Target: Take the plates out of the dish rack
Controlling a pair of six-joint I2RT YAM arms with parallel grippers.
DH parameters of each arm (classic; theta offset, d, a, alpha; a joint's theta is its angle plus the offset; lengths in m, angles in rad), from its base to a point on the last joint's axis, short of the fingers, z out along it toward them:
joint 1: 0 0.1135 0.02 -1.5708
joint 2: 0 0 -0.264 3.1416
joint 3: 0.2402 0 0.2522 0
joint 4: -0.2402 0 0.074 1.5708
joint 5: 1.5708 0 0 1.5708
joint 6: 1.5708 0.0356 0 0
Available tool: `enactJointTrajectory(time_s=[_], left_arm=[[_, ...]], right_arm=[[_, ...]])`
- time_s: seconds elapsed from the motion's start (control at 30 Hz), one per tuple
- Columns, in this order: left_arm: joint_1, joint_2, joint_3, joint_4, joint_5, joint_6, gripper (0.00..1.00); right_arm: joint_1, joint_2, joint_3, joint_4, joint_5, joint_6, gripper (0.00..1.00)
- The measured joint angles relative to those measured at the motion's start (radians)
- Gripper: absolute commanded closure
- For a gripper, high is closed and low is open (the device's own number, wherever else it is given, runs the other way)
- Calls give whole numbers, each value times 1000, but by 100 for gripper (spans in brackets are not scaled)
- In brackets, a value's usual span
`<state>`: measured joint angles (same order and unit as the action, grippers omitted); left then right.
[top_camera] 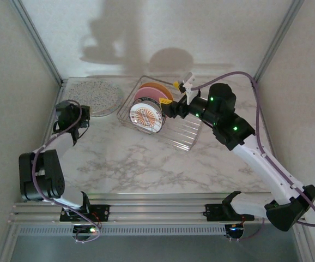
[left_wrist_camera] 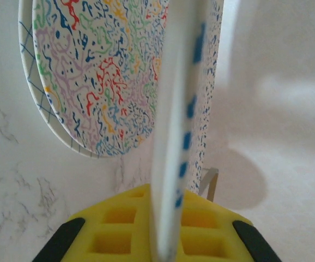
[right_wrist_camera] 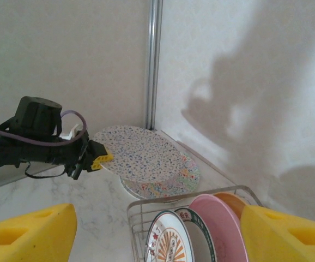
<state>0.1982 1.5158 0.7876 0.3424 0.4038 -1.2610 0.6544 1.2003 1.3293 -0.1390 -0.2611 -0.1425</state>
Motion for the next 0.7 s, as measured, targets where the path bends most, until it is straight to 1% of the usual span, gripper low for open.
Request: enactJointTrajectory(time_s=[0.13,0.33,0.7], left_arm=[[3,80,2,53,8,9,100],[3,192,37,72,26,35,100],[14,304,88,142,55,65,100]], right_arm=[[3,6,0,-9,0,-3,21],[5,7,3,-16,1,-3,21],[5,14,15,-15,-4,0,20]])
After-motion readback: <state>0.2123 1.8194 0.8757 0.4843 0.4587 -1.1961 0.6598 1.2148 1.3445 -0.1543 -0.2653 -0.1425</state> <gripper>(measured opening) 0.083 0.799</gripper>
